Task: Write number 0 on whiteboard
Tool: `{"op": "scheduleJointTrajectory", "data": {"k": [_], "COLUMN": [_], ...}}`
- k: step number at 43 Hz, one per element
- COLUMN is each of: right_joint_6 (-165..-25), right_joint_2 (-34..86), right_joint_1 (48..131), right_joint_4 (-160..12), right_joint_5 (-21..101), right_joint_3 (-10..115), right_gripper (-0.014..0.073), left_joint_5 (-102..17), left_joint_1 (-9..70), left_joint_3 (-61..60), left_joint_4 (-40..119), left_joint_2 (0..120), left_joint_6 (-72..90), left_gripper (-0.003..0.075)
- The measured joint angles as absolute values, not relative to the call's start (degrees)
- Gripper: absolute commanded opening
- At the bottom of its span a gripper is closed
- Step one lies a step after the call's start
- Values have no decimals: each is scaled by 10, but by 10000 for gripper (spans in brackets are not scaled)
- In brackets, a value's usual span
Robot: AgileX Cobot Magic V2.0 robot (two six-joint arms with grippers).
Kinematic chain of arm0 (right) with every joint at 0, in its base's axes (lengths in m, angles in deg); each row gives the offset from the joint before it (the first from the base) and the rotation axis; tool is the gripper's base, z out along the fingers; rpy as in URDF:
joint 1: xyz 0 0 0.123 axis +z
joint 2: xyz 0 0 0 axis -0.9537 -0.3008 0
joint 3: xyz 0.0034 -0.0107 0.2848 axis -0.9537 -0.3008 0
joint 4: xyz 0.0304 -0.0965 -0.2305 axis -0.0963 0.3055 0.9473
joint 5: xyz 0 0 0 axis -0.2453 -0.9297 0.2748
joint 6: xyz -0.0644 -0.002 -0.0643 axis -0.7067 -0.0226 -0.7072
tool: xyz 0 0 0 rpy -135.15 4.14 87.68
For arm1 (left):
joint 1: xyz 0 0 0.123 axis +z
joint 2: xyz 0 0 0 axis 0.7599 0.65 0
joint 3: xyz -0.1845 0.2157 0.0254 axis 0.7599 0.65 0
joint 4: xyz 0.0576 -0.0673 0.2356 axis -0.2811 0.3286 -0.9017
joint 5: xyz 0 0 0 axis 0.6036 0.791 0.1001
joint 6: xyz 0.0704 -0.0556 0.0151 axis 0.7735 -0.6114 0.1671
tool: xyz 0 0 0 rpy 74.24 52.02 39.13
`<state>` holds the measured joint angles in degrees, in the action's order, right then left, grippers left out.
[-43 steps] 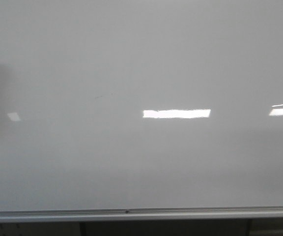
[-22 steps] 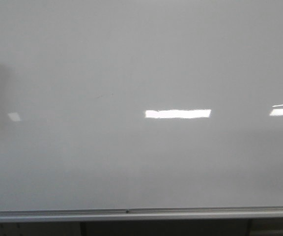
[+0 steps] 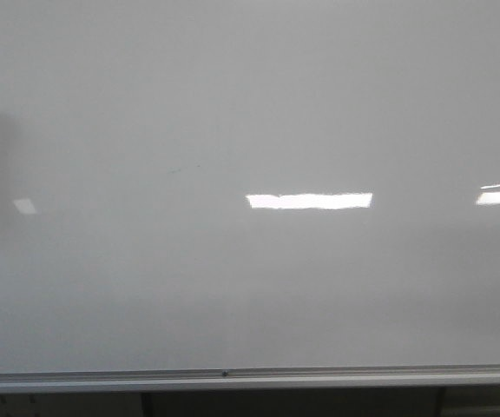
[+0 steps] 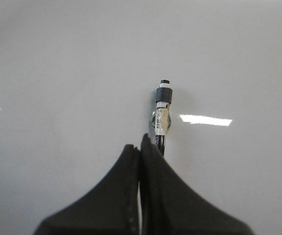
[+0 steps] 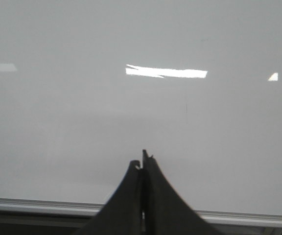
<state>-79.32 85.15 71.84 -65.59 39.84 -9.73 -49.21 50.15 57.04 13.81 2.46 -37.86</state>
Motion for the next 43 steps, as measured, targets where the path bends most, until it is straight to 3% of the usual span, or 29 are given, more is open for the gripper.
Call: {"op": "scheduleJointTrajectory", "data": {"k": [14,22,31,40,43], "right_joint_6": [-793,-793,-793,-793,-793], "right_joint_2": [852,844,747,675,669], "right_joint_1": [718,718,718,718,718], "right_joint_4": [-656,-657,-663,-663,-663], "right_joint_5": [459,385,322,318,316], "right_joint_3": [-73,48,158,176,176], "right_gripper": [-67,-66,-65,-67,-65], "left_joint_5": [-621,-537,-452,-438,-436], "left_joint_1": [501,501,501,501,501], "left_joint_3": [561,470,378,364,364], "left_joint_4": [126,90,48,44,43], "left_joint_2": [25,43,157,238,244], "left_joint_6": [-379,-379,-379,-379,-379], "left_gripper": [-20,-20,-20,-15,41]}}
